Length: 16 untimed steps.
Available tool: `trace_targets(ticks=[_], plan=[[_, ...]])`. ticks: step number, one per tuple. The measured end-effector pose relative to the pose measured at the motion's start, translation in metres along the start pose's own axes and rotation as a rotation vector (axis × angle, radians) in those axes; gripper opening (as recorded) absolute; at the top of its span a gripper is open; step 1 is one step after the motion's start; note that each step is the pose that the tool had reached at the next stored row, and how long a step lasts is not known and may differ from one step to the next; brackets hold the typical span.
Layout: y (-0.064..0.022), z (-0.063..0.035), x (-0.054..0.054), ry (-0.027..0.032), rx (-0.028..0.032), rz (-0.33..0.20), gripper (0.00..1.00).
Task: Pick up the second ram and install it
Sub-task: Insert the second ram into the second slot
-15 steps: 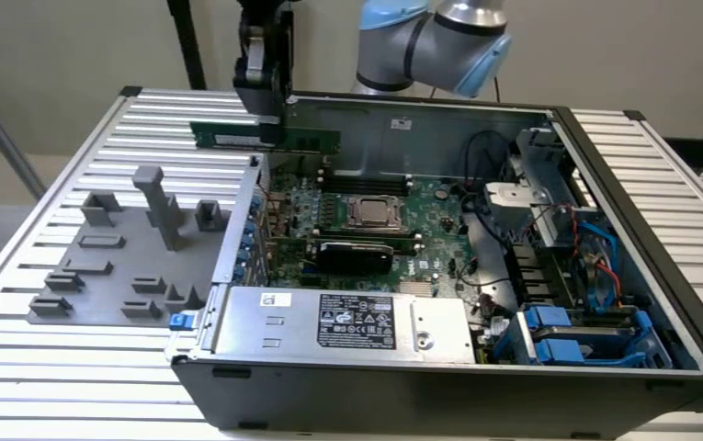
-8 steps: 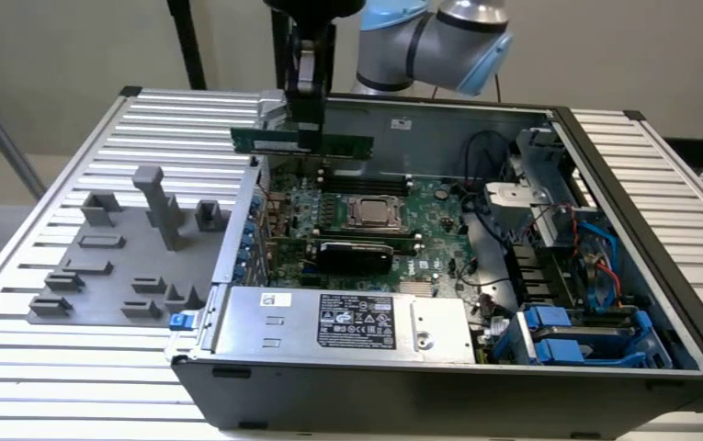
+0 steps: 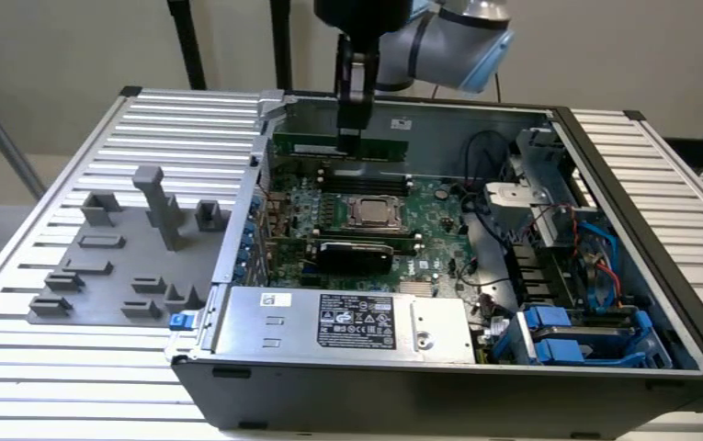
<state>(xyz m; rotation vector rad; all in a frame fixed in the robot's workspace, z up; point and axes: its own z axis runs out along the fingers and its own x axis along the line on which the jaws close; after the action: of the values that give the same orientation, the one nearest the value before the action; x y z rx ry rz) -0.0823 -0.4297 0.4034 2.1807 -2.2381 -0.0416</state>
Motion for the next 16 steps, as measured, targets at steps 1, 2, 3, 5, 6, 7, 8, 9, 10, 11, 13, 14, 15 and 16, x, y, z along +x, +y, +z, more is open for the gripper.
trace_targets(ticks=[1, 2, 3, 5, 6, 7, 8, 9, 10, 11, 13, 14, 15, 16], plan=[[-0.0046, 0.0017, -0.002, 0.0001, 0.0000, 0.000, 0.00], [-0.0091, 0.0034, -0.004, 0.0001, 0.0000, 0.000, 0.00], [-0.0134, 0.0051, -0.007, 0.0000, 0.0000, 0.000, 0.00], [-0.0213, 0.0085, -0.012, 0.0001, -0.0001, 0.000, 0.00], [-0.0246, 0.0103, -0.014, 0.0000, 0.0000, 0.000, 0.00], [-0.0274, 0.0120, -0.017, -0.0001, 0.0000, 0.000, 0.00], [-0.0297, 0.0137, -0.020, 0.0001, -0.0001, 0.000, 0.00], [-0.0315, 0.0155, -0.023, 0.0000, 0.0000, 0.000, 0.00], [-0.0327, 0.0174, -0.027, -0.0001, 0.0000, 0.000, 0.00], [-0.0337, 0.0191, -0.030, 0.0000, -0.0001, 0.000, 0.00], [-0.0349, 0.0228, -0.038, 0.0001, -0.0001, 0.000, 0.00], [-0.0352, 0.0247, -0.041, 0.0000, 0.0000, 0.000, 0.00], [-0.0353, 0.0264, -0.043, 0.0000, 0.0000, 0.000, 0.00], [-0.0355, 0.0283, -0.046, 0.0000, -0.0001, 0.000, 0.00]])
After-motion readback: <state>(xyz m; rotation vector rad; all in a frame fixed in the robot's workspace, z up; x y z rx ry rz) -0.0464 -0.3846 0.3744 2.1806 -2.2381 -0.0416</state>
